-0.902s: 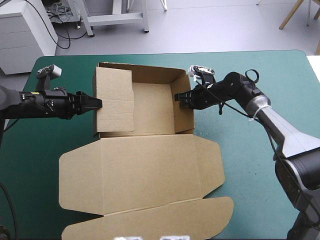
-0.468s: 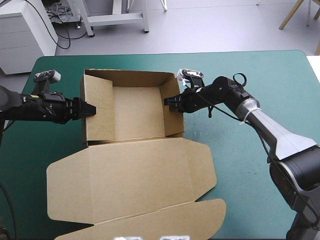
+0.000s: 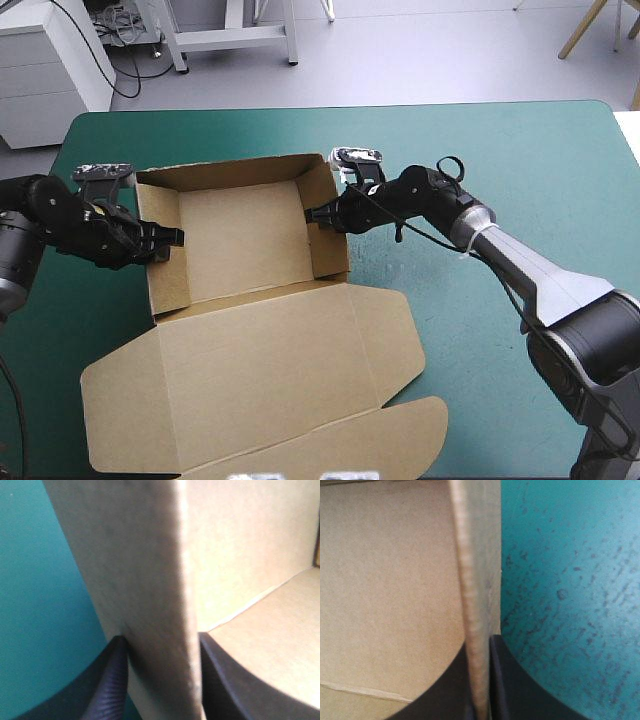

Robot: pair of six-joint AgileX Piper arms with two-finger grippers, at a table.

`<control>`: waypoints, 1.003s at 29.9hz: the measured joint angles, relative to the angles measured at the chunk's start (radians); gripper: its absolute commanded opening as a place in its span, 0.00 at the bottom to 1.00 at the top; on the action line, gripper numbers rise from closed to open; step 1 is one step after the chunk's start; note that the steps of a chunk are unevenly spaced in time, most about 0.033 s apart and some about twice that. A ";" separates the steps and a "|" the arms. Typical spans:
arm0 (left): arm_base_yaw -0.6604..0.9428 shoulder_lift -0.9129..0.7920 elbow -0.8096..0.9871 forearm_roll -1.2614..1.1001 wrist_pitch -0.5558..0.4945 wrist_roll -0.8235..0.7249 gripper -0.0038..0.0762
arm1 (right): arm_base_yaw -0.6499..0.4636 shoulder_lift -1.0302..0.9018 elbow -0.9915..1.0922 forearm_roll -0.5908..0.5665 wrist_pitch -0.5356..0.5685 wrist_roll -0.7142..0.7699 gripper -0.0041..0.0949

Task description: Fold the box

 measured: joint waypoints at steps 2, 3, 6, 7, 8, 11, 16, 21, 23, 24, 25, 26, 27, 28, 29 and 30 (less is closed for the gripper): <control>-0.047 0.000 0.000 0.076 -0.009 -0.068 0.35 | 0.000 0.000 0.000 0.000 0.005 0.000 0.03; -0.067 0.000 0.000 0.110 -0.013 -0.100 0.32 | 0.000 0.001 0.000 0.000 0.007 0.000 0.03; -0.114 0.000 0.000 0.191 -0.021 -0.173 0.16 | 0.001 0.001 0.000 0.000 0.024 0.007 0.03; -0.122 0.000 0.000 0.220 -0.023 -0.194 0.07 | 0.001 0.001 0.000 0.000 0.032 0.015 0.03; -0.135 0.000 0.000 0.250 -0.025 -0.217 0.04 | 0.001 0.001 0.000 0.000 0.040 0.022 0.03; -0.168 0.000 0.001 0.317 -0.025 -0.272 0.04 | 0.003 -0.002 0.000 0.000 0.053 0.036 0.03; -0.216 0.020 0.005 0.351 -0.050 -0.299 0.04 | 0.003 -0.042 0.000 -0.070 0.063 0.068 0.03; -0.273 0.104 -0.024 0.351 -0.069 -0.307 0.04 | -0.008 -0.097 0.000 -0.237 0.124 0.175 0.03; -0.299 0.159 -0.055 0.327 -0.069 -0.308 0.04 | -0.022 -0.118 0.000 -0.314 0.172 0.220 0.03; -0.310 0.189 -0.076 0.312 -0.069 -0.308 0.04 | -0.031 -0.127 0.000 -0.342 0.192 0.242 0.03; -0.321 0.219 -0.104 0.292 -0.069 -0.307 0.04 | -0.042 -0.139 0.000 -0.385 0.222 0.260 0.03; -0.329 0.244 -0.119 0.280 -0.070 -0.307 0.04 | -0.048 -0.146 0.000 -0.412 0.242 0.278 0.03; -0.339 0.280 -0.144 0.265 -0.070 -0.306 0.04 | -0.056 -0.156 0.000 -0.446 0.269 0.300 0.03; -0.345 0.309 -0.169 0.245 -0.070 -0.305 0.04 | -0.061 -0.162 0.000 -0.483 0.289 0.323 0.03; -0.349 0.330 -0.192 0.229 -0.070 -0.302 0.04 | -0.064 -0.168 0.000 -0.522 0.313 0.347 0.03; -0.352 0.356 -0.212 0.206 -0.072 -0.299 0.04 | -0.065 -0.173 0.000 -0.560 0.338 0.372 0.03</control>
